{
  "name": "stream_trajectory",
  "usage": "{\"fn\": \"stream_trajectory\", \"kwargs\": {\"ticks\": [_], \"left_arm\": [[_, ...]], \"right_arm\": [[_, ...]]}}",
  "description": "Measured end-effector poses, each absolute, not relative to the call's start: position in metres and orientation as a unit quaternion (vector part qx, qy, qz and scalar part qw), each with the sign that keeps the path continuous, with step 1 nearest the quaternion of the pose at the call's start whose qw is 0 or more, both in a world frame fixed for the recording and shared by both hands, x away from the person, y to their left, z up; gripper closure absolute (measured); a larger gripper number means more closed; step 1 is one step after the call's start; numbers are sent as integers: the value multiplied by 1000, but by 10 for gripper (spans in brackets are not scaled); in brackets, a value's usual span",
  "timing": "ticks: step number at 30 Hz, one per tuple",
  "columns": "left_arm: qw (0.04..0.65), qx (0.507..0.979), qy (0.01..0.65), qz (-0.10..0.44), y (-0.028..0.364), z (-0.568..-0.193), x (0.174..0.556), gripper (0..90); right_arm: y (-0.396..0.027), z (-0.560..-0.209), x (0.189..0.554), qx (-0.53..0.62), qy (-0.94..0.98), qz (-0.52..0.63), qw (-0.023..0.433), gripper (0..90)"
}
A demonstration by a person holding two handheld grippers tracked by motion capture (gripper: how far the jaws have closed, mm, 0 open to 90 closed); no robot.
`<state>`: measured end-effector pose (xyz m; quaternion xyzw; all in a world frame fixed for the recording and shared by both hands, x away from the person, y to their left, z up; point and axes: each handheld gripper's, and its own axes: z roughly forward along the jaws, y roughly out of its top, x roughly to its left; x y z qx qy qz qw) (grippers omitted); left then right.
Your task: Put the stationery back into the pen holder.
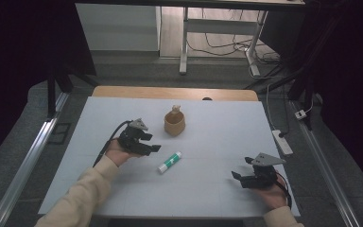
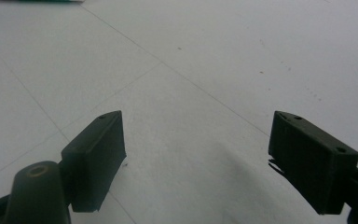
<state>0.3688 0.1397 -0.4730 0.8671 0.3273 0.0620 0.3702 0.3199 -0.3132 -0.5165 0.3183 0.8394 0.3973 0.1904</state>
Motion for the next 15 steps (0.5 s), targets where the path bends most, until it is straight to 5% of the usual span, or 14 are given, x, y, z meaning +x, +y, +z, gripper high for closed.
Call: {"fn": "stream_trajectory", "kwargs": {"ticks": [15], "left_arm": [[345, 887, 303, 50, 117, -477, 365, 358]], "right_arm": [[-313, -517, 320, 318, 841, 393, 192, 186]]}}
